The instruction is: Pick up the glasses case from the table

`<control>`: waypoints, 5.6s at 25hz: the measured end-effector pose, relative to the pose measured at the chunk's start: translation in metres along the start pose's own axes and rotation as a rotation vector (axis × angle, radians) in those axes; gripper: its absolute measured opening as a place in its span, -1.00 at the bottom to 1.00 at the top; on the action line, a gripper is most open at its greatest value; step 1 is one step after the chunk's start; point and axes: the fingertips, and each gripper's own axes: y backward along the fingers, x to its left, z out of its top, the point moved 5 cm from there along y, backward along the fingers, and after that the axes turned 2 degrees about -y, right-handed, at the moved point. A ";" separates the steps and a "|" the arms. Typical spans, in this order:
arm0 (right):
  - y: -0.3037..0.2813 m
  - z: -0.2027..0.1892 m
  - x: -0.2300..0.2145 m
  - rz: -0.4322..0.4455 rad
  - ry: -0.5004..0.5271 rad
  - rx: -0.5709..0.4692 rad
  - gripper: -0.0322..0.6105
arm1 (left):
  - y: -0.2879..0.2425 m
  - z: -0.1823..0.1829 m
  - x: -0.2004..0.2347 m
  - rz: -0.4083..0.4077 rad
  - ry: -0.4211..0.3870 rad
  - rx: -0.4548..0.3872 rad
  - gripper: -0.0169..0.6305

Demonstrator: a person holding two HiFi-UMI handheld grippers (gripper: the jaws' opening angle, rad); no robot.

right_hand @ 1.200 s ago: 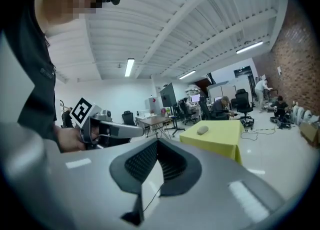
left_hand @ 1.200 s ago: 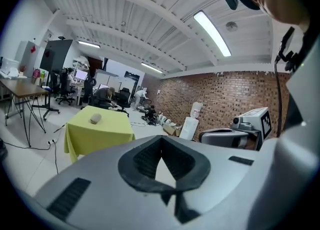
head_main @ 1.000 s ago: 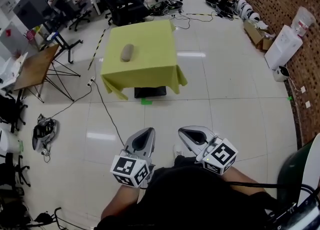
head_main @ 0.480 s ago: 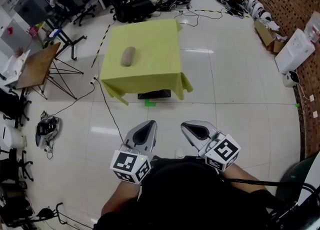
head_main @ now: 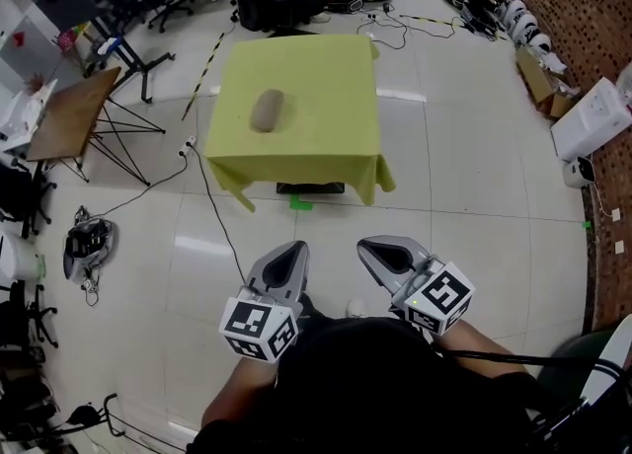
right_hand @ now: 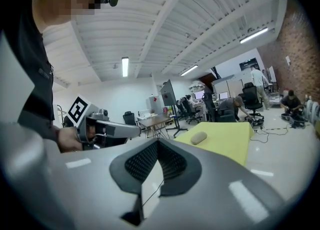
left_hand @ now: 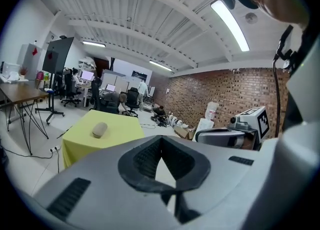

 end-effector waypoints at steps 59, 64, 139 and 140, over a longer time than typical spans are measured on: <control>-0.349 0.111 -0.278 -0.040 -0.155 0.037 -0.89 | -0.289 0.119 0.384 0.095 -0.070 0.169 -0.93; -0.364 0.117 -0.279 -0.143 -0.185 0.029 -0.89 | -0.328 0.066 0.413 0.007 -0.068 0.384 -0.40; -0.353 0.125 -0.156 -0.262 -0.027 -0.001 -0.89 | -0.192 0.178 0.373 -0.343 0.011 0.018 0.26; -0.342 0.123 -0.158 -0.261 -0.027 -0.006 -0.89 | -0.191 0.176 0.362 -0.341 0.018 0.015 0.26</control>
